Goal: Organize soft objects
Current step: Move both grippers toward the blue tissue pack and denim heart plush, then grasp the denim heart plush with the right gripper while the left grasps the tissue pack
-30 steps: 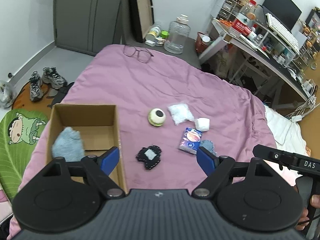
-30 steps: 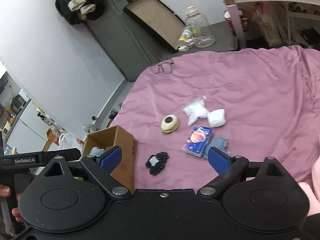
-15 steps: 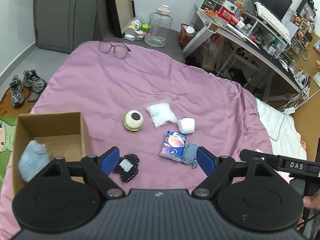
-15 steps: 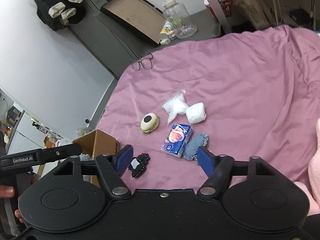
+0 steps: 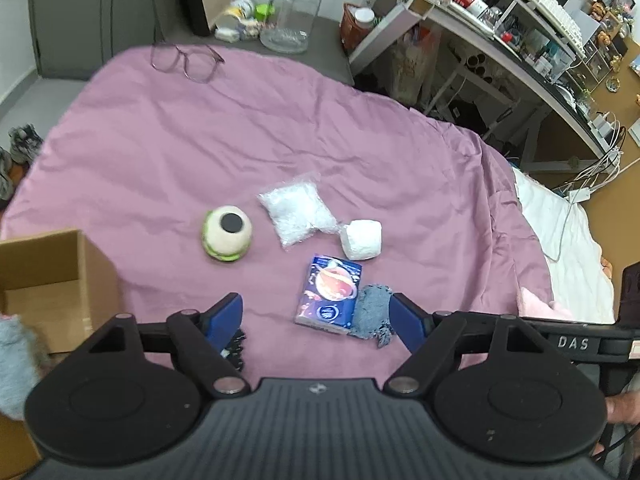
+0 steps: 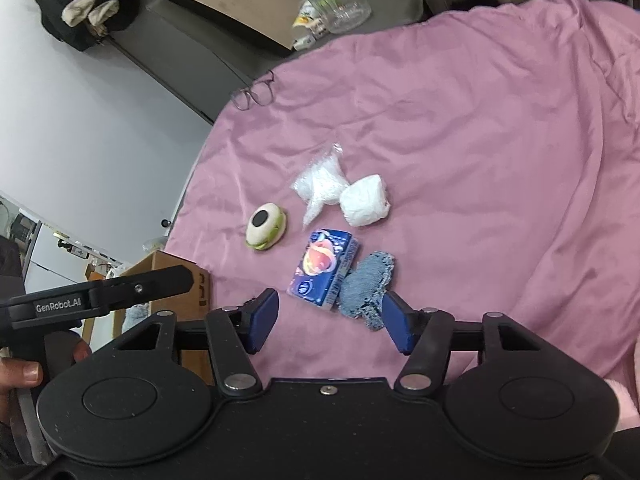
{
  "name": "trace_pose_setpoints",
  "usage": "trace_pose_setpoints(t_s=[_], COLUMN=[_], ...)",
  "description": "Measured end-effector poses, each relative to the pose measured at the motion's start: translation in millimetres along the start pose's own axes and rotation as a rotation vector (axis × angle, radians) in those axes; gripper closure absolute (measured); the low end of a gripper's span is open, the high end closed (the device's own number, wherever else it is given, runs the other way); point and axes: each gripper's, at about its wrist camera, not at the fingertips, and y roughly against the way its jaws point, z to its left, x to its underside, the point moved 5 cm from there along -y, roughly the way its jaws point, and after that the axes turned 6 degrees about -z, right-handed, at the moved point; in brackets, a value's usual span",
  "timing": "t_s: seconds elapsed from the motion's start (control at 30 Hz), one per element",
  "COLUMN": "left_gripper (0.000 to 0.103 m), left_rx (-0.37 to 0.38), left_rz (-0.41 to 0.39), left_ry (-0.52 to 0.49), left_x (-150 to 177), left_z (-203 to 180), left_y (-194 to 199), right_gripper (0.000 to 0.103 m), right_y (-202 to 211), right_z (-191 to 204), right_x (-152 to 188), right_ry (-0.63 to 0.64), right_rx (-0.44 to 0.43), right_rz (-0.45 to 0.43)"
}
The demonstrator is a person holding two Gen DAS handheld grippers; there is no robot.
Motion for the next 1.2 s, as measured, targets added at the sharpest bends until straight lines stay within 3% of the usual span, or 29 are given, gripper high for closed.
trace_pose_setpoints(t_s=[0.6, 1.0, 1.03, 1.13, 1.2], left_gripper=[0.029, 0.029, 0.029, 0.029, 0.031], left_rx=[0.012, 0.031, 0.031, 0.028, 0.025], left_rz=[0.171, 0.234, 0.238, 0.26, 0.278], left_ry=[-0.001, -0.054, -0.062, -0.077, -0.08], left_x=[4.9, 7.1, 7.3, 9.1, 11.2], left_z=[1.9, -9.4, -10.1, -11.3, -12.8], left_y=[-95.9, -132.0, -134.4, -141.9, -146.4], right_gripper=[0.046, 0.048, 0.053, 0.082, 0.085], right_y=[-56.9, -81.9, -82.9, -86.1, -85.1], right_z=[-35.6, -38.3, -38.0, -38.4, -38.2], right_x=[-2.9, 3.2, 3.6, 4.2, 3.7], right_ry=[-0.067, -0.044, -0.041, -0.041, -0.04], right_rx=[-0.002, -0.027, -0.033, -0.037, -0.04], right_rz=[0.114, 0.168, 0.169, 0.188, 0.193])
